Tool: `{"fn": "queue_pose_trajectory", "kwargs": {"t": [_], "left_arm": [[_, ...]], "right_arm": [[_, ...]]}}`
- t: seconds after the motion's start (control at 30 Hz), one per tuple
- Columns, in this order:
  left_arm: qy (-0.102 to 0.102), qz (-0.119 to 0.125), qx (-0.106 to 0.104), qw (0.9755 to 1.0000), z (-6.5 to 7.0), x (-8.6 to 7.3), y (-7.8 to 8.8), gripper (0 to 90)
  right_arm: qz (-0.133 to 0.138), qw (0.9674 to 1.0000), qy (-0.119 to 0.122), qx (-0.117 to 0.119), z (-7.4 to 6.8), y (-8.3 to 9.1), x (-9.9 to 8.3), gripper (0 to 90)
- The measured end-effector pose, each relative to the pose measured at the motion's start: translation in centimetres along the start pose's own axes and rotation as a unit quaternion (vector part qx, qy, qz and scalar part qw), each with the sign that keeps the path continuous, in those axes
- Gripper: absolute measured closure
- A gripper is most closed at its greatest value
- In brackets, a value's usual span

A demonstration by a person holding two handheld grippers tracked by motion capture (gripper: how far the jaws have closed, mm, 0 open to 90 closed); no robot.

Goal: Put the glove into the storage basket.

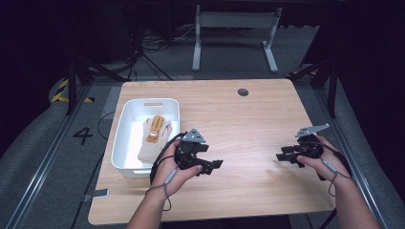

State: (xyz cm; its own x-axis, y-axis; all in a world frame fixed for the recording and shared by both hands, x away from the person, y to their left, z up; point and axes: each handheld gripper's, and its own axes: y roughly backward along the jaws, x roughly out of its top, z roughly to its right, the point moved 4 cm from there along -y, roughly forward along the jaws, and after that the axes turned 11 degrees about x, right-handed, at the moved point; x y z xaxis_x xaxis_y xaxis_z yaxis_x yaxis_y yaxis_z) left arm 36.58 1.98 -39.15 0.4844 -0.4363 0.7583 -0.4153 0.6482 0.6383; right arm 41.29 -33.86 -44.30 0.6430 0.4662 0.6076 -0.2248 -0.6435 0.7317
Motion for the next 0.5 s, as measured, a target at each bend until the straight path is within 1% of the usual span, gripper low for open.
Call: {"fn": "queue_pose_trajectory", "kwargs": {"t": [0.03,0.07,0.1,0.13,0.17,0.2,0.23,0.27,0.33,0.4,0.5], "left_arm": [[0.005,0.004,0.000,1.0000,0.0,-0.2,0.0,25.3],[0.005,0.004,0.000,1.0000,0.0,-0.2,0.0,25.3],[0.010,0.000,-0.001,1.0000,-0.2,-0.8,-0.2,25.3],[0.010,0.000,-0.001,1.0000,-0.2,-0.8,-0.2,25.3],[0.012,-0.008,0.001,0.9999,-0.5,-1.4,-0.4,25.3],[0.012,-0.008,0.001,0.9999,-0.5,-1.4,-0.4,25.3],[0.010,-0.011,0.004,0.9999,-0.7,-1.9,-0.6,25.3],[0.010,-0.011,0.004,0.9999,-0.7,-1.9,-0.6,25.3],[0.006,-0.013,0.006,0.9999,-0.9,-2.5,-0.9,25.3],[0.006,-0.013,0.004,0.9999,-0.9,-2.7,-1.1,25.3],[0.000,-0.027,0.006,0.9996,-1.1,-3.7,-2.1,25.3]], "right_arm": [[-0.001,1.0000,0.002,-0.001,0.0,-0.1,0.0,53.5],[-0.001,1.0000,0.002,-0.001,0.0,-0.1,0.0,53.5],[-0.004,1.0000,0.003,0.000,-0.1,-0.3,0.0,53.4],[-0.004,1.0000,0.003,0.000,-0.1,-0.3,0.0,53.4],[-0.006,1.0000,0.003,0.001,-0.2,-0.4,0.0,53.5],[-0.006,1.0000,0.003,0.001,-0.2,-0.4,0.0,53.5],[-0.007,1.0000,0.005,0.002,-0.1,-0.6,0.0,53.4],[-0.007,1.0000,0.005,0.002,-0.1,-0.6,0.0,53.4],[-0.013,0.9999,0.004,0.003,0.1,-0.8,0.0,53.4],[-0.013,0.9999,0.004,0.004,0.1,-0.9,0.0,53.4],[-0.014,0.9999,0.006,0.006,0.2,-1.0,0.1,53.3]]}}
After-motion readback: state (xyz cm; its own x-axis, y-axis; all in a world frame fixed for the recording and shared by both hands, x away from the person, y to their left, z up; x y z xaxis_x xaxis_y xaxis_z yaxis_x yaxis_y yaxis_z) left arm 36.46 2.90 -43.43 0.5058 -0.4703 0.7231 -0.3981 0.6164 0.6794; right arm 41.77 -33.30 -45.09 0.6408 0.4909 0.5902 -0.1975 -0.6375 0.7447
